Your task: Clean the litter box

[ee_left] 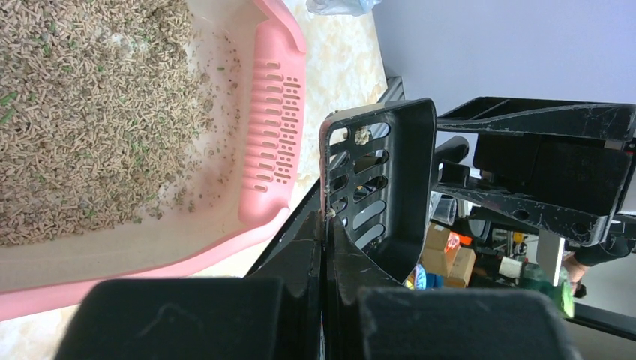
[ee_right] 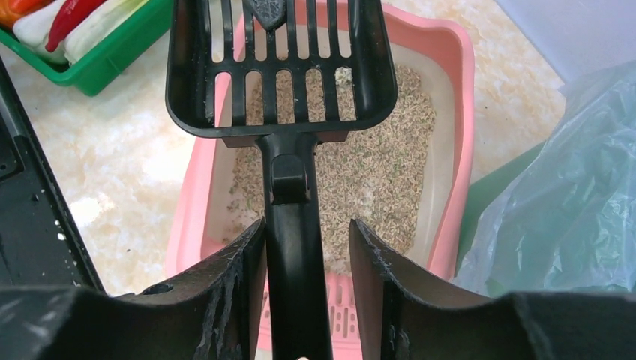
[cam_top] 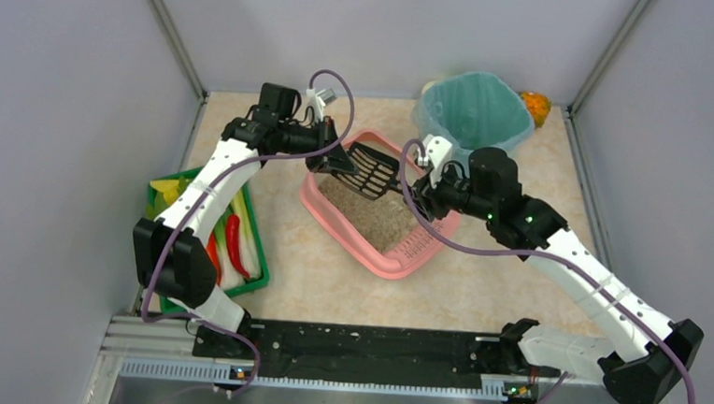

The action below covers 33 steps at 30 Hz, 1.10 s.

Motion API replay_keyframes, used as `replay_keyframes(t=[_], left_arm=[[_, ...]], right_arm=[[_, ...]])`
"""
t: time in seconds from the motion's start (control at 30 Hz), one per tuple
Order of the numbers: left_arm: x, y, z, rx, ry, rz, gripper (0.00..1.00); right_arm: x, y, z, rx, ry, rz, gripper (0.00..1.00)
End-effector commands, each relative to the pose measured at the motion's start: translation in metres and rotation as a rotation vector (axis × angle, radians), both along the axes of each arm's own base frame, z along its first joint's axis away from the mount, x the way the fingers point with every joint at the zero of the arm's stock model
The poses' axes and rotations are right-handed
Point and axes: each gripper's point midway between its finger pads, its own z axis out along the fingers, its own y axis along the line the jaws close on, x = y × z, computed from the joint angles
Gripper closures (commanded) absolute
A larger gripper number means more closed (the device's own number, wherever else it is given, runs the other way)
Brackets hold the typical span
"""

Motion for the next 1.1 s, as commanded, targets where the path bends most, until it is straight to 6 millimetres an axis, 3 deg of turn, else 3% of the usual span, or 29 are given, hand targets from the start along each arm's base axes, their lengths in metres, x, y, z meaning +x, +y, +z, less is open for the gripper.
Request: replay_keyframes(t=[0.0, 0.27, 0.4, 0.57, 0.63, 0.77, 1.07], left_arm=[[-0.004, -0.005, 0.026, -0.05, -0.043, -0.031, 1.0], [-0.003, -0.006, 0.026, -0.055, -0.03, -0.026, 1.0], [-0.002, -0.006, 0.022, -0.05, -0.017, -0.021, 1.0], [0.004, -0.004, 0.017, -0.025, -0.02, 0.005, 1.0], [0.008, -0.001, 0.012, 0.012, -0.032, 0.031, 0.99], [0.021, 0.012, -0.004, 0.128, -0.069, 0.101, 0.64], [0.037, 0.025, -0.024, 0.24, -0.097, 0.163, 0.53]], right_arm=[[0.004, 0.002, 0.018, -0.015, -0.055, -0.006, 0.57], [0.001, 0.005, 0.012, -0.048, -0.053, 0.001, 0.59], [-0.001, 0.006, 0.012, -0.055, -0.049, 0.01, 0.71], [-0.008, 0.01, 0.015, -0.054, -0.021, 0.047, 0.99], [-0.013, 0.012, 0.019, -0.042, -0.007, 0.065, 1.0], [-0.017, 0.012, 0.027, -0.033, 0.041, 0.057, 1.0], [-0.029, 0.011, 0.048, 0.002, 0.087, 0.063, 1.0]])
